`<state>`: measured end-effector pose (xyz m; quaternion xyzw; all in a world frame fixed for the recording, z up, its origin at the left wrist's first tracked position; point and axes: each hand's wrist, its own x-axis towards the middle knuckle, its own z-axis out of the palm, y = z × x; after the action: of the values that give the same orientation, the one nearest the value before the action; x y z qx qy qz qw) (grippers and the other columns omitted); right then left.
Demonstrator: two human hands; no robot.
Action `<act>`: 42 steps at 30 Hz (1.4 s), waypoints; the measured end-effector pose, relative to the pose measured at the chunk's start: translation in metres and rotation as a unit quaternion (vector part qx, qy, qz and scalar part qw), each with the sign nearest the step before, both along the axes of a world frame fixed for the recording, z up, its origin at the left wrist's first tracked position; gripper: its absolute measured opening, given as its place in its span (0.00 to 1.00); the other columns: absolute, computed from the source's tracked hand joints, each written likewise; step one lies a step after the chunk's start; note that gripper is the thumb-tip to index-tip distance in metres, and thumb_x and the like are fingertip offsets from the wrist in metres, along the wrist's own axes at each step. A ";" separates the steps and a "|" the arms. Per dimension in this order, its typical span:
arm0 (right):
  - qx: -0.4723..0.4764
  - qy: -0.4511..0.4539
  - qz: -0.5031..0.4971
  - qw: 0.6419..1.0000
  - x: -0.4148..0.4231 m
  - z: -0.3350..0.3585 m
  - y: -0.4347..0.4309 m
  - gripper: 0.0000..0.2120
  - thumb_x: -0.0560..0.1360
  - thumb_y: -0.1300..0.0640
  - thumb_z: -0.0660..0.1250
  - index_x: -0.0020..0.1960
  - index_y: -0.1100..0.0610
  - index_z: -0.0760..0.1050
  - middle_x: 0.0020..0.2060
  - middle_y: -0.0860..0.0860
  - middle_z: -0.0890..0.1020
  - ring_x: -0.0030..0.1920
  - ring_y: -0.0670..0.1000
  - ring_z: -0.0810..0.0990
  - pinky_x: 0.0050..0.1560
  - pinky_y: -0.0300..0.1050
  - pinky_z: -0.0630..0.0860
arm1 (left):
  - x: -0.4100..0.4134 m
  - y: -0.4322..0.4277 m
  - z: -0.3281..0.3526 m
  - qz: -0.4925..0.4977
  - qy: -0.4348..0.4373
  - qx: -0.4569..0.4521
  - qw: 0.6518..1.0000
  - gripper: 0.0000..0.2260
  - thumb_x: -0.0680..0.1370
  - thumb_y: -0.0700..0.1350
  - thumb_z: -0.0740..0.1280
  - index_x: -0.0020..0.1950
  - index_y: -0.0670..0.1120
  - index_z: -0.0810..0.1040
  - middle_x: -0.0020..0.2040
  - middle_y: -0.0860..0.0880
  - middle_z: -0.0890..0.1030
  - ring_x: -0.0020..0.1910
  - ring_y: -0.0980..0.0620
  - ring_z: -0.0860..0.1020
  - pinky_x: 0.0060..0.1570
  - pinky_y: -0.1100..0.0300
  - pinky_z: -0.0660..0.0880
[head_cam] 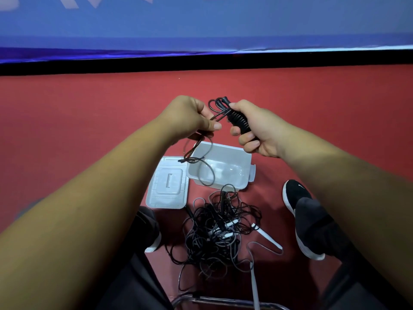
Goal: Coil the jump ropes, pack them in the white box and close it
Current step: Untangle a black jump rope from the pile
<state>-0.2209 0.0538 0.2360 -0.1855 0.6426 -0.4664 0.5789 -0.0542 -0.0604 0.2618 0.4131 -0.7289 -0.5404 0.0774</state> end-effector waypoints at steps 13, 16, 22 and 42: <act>-0.009 0.035 -0.058 0.998 0.001 0.000 0.001 0.16 0.80 0.41 0.69 0.55 0.52 0.75 0.32 0.50 0.74 0.26 0.47 0.60 0.25 0.37 0.57 | -0.006 0.009 -0.013 -0.013 0.018 0.073 0.997 0.12 0.87 0.48 0.61 0.51 0.41 0.76 0.41 0.42 0.82 0.35 0.46 0.84 0.35 0.54 0.83; -0.016 0.044 -0.079 0.996 -0.001 0.001 0.002 0.15 0.80 0.41 0.70 0.53 0.53 0.75 0.32 0.51 0.75 0.26 0.48 0.62 0.27 0.39 0.61 | -0.005 -0.001 -0.012 -0.024 0.044 0.122 0.991 0.10 0.88 0.41 0.59 0.53 0.43 0.78 0.44 0.47 0.85 0.40 0.53 0.82 0.45 0.55 0.84; -0.031 0.012 -0.066 0.997 0.001 0.003 0.001 0.20 0.80 0.40 0.71 0.57 0.56 0.78 0.33 0.51 0.78 0.27 0.49 0.72 0.35 0.48 0.81 | 0.001 -0.005 -0.015 -0.081 -0.008 0.069 0.994 0.08 0.82 0.35 0.69 0.60 0.38 0.80 0.54 0.41 0.87 0.57 0.41 0.85 0.61 0.40 0.79; -0.017 0.112 0.055 0.992 0.015 0.001 0.011 0.21 0.83 0.41 0.67 0.57 0.61 0.76 0.41 0.59 0.78 0.33 0.59 0.85 0.41 0.58 0.87 | 0.003 -0.022 -0.012 -0.060 0.093 0.103 0.988 0.16 0.82 0.48 0.70 0.67 0.42 0.80 0.58 0.42 0.85 0.54 0.47 0.85 0.57 0.55 0.82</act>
<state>-0.2064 0.0645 0.2374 -0.2815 0.6840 -0.4212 0.5248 -0.0511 -0.0820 0.2493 0.3222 -0.6824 -0.6525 0.0688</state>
